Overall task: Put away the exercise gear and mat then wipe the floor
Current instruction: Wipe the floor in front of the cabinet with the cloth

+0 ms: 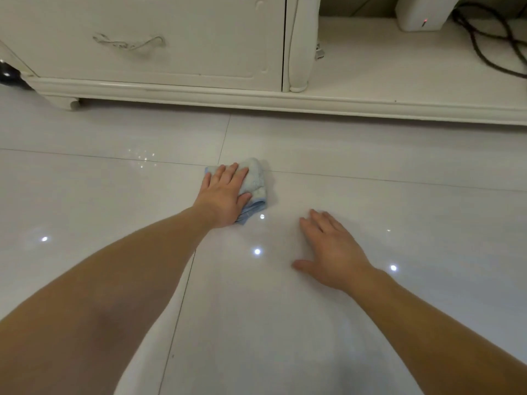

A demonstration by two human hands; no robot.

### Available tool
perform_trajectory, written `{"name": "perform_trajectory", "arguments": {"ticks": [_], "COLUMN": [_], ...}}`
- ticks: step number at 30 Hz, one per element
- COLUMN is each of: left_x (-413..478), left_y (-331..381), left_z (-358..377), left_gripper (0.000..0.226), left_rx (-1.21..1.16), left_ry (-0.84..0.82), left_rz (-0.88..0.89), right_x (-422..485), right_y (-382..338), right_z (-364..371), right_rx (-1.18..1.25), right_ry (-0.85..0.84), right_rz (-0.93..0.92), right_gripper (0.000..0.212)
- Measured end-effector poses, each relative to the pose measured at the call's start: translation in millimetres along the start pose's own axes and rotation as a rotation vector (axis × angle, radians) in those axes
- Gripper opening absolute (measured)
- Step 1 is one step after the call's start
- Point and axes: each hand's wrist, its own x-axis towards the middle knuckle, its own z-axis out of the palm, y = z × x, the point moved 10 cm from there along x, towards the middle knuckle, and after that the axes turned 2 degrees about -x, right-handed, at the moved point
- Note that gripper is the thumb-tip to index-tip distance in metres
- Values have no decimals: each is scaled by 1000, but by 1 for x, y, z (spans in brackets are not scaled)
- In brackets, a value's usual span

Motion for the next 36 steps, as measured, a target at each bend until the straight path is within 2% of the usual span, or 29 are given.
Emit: {"name": "perform_trajectory", "arguments": {"ticks": [9,19,27,36], "left_x": [-21,-80,-159,-213], "left_y": [-62,-138,-122,-80], "left_z": [-7,-5,14,32], "left_gripper": [65,68,68,68], "left_rx": [-4,8,37,-5], "left_ry": [31,-50,-69,-58], "left_rz": [-124,-514,-595,-661], "right_x": [6,6,-11,-64], "right_y": [-5,-3,-22,-4], "right_z": [9,10,8,9], "right_rx": [-5,-34,-34,-58], "right_ry": [5,-3,44,10], "right_rz": [36,25,-49,-127], "right_gripper": [96,96,83,83]}}
